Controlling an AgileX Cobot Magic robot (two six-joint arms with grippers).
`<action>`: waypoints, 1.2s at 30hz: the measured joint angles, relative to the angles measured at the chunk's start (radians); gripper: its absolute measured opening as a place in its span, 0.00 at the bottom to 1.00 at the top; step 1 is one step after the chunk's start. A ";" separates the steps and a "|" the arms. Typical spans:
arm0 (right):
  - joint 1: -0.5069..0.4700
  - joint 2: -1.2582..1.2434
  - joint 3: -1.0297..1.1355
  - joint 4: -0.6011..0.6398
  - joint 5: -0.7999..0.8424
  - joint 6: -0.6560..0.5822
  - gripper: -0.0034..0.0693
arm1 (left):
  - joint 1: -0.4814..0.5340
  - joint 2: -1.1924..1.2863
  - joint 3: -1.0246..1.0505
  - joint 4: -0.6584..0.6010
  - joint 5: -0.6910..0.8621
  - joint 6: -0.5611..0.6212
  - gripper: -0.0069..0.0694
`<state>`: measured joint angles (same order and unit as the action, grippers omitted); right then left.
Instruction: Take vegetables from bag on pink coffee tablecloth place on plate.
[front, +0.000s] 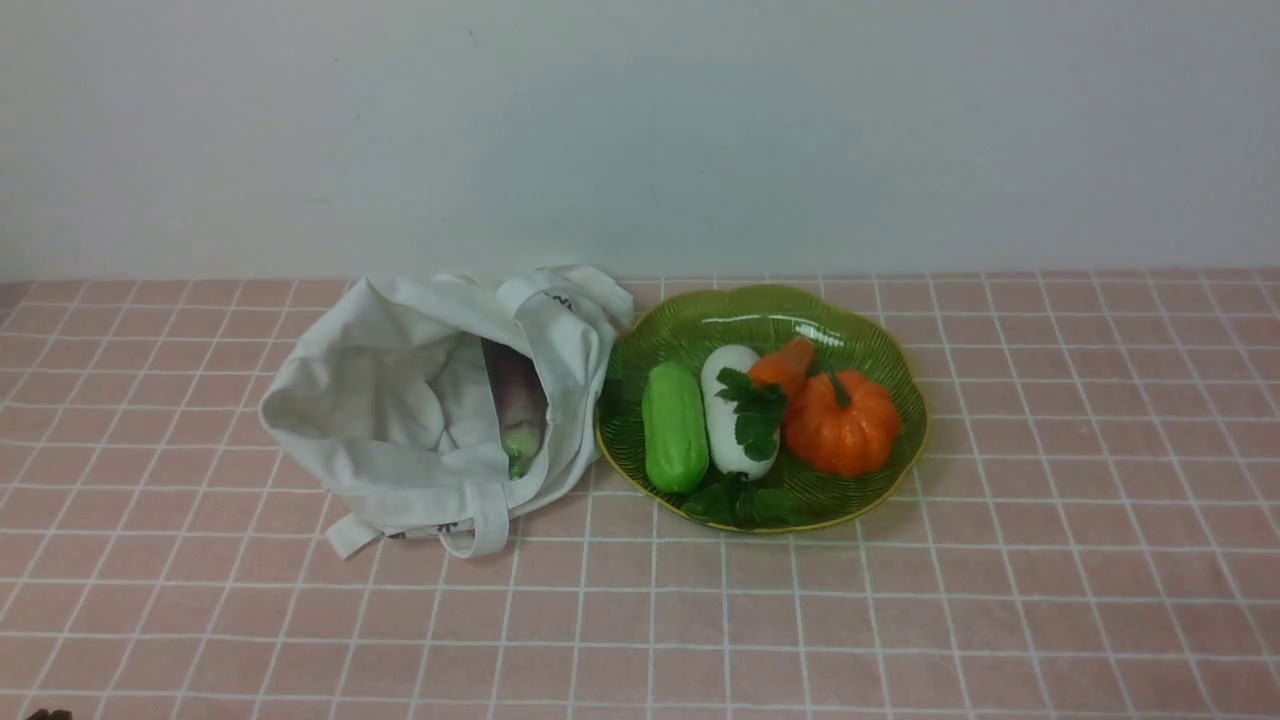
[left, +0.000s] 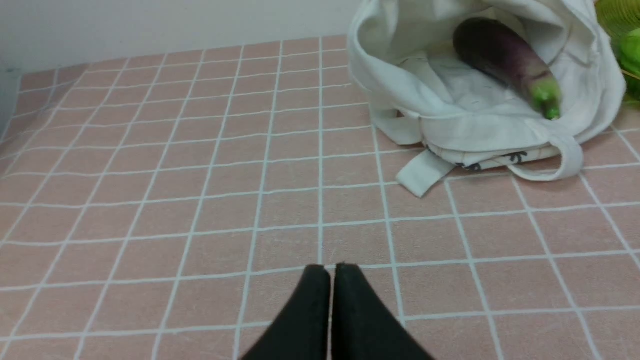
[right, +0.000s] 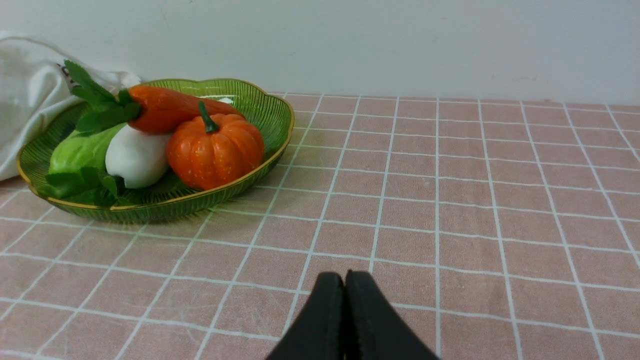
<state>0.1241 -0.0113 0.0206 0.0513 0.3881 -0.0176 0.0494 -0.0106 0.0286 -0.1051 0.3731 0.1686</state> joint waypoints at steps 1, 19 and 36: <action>0.000 0.000 0.000 0.000 0.000 0.000 0.02 | 0.001 0.000 0.000 0.000 0.000 0.000 0.08; 0.000 0.000 0.000 0.001 0.000 0.001 0.02 | -0.080 0.000 0.000 0.001 0.001 0.000 0.08; 0.000 0.000 0.000 0.001 0.000 0.001 0.02 | -0.080 0.000 0.000 0.001 0.001 0.003 0.08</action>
